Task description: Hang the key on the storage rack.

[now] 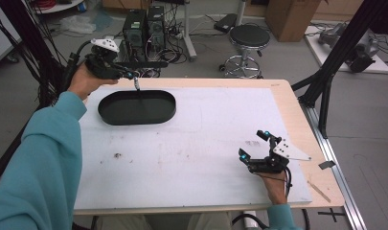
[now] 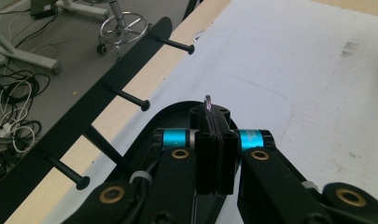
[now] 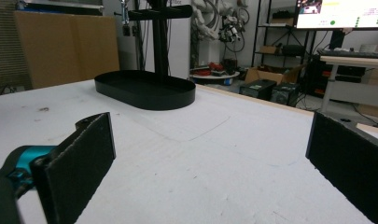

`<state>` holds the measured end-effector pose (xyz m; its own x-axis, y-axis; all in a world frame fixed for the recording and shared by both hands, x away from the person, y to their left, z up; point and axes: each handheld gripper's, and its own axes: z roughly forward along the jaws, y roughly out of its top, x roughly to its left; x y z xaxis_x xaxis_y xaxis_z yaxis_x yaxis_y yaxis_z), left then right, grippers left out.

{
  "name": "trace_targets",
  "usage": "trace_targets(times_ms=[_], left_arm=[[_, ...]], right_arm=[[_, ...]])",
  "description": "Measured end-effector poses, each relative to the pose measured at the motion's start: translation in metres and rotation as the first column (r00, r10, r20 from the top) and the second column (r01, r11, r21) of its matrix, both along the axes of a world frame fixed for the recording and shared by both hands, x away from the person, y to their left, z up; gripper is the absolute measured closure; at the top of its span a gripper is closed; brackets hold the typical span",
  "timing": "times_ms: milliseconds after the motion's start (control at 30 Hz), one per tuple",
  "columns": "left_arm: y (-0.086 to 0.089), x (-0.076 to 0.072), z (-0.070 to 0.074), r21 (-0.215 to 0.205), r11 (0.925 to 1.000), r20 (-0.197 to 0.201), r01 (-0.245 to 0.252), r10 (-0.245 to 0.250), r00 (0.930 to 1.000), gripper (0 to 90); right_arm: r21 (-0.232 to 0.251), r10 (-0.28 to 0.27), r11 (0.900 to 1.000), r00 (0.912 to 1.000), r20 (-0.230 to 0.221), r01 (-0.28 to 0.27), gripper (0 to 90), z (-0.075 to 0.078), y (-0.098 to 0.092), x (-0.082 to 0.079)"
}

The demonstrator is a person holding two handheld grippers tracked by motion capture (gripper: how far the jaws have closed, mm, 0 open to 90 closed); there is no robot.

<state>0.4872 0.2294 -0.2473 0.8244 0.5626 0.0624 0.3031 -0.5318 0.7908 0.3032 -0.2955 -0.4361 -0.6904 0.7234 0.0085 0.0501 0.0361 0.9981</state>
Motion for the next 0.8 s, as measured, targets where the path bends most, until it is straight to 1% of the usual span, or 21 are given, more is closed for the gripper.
trace_targets(times_ms=[67, 100, 133, 200, 233, 300, 367, 400, 500, 567, 600, 633, 733, 767, 800], left_arm=[[0.0, 0.001, -0.001, 0.0, 1.0, -0.003, -0.004, 0.004, 1.0, 88.9], [0.0, 0.003, -0.002, 0.0, 0.9999, -0.003, -0.016, 0.016, 0.9999, 88.9], [0.0, 0.004, -0.002, -0.003, 0.9999, -0.004, -0.015, 0.015, 0.9999, 88.9], [-0.001, 0.005, -0.003, -0.005, 0.9999, -0.004, -0.016, 0.016, 0.9999, 88.9], [-0.001, 0.005, -0.003, -0.005, 0.9999, -0.004, -0.016, 0.016, 0.9999, 88.9], [-0.002, 0.007, -0.005, -0.006, 0.9996, 0.001, -0.027, 0.027, 0.9996, 88.8], [-0.002, 0.008, -0.005, -0.005, 0.9996, 0.0, -0.026, 0.026, 0.9997, 88.8], [-0.002, 0.009, -0.006, -0.016, 0.9991, 0.001, -0.038, 0.038, 0.9993, 88.8], [-0.003, 0.011, -0.007, -0.025, 0.9984, 0.001, -0.051, 0.051, 0.9987, 88.9], [-0.003, 0.013, -0.009, -0.026, 0.9981, -0.004, -0.056, 0.056, 0.9984, 88.9], [-0.004, 0.014, -0.009, -0.02, 0.9981, -0.003, -0.058, 0.058, 0.9983, 88.9], [-0.006, 0.015, -0.011, -0.024, 0.9976, -0.005, -0.065, 0.065, 0.9979, 88.9], [-0.006, 0.017, -0.012, -0.018, 0.997, 0.0, -0.076, 0.076, 0.9971, 88.9], [-0.006, 0.018, -0.013, -0.027, 0.9964, -0.004, -0.08, 0.08, 0.9968, 88.8], [-0.007, 0.019, -0.014, -0.026, 0.9958, -0.003, -0.088, 0.088, 0.9961, 88.8]], right_arm=[[0.0, -0.009, 1.0, 0.9999, 0.005, 0.009, 0.7, -0.002, 0.0, 0.0], [0.005, -0.011, 1.0, 0.9999, 0.011, 0.011, 0.7, -0.003, 0.0, 0.0], [0.009, -0.013, 1.0, 0.9999, 0.004, 0.013, 0.7, -0.005, 0.0, -0.001], [0.012, -0.009, 1.0, 0.9999, 0.011, 0.009, 0.7, -0.008, 0.0, -0.001], [0.015, -0.008, 1.0, 1.0, -0.001, 0.008, 0.7, -0.01, 0.0, -0.001], [0.014, -0.011, 1.0, 0.9999, -0.003, 0.011, 0.7, -0.014, -0.001, -0.002], [0.016, -0.009, 1.0, 0.9999, -0.006, 0.009, 0.7, -0.017, -0.001, -0.002], [0.016, -0.009, 1.0, 0.9999, -0.006, 0.009, 0.7, -0.017, -0.001, -0.002], [0.018, -0.008, 1.0, 0.9999, -0.006, 0.008, 0.7, -0.018, 0.0, -0.003], [0.017, -0.002, 1.0, 1.0, -0.002, 0.002, 0.7, -0.018, 0.0, -0.003], [0.017, 0.0, 1.0, 0.9999, -0.012, 0.0, 0.7, -0.019, 0.0, -0.003], [0.018, -0.002, 1.0, 1.0, -0.008, 0.002, 0.7, -0.019, 0.001, -0.004], [0.017, -0.002, 1.0, 1.0, -0.009, 0.002, 0.7, -0.019, 0.0, -0.003], [0.016, 0.0, 1.0, 1.0, -0.008, 0.0, 0.7, -0.019, 0.0, -0.003], [0.016, 0.0, 1.0, 1.0, -0.008, 0.0, 0.7, -0.019, 0.0, -0.003]])
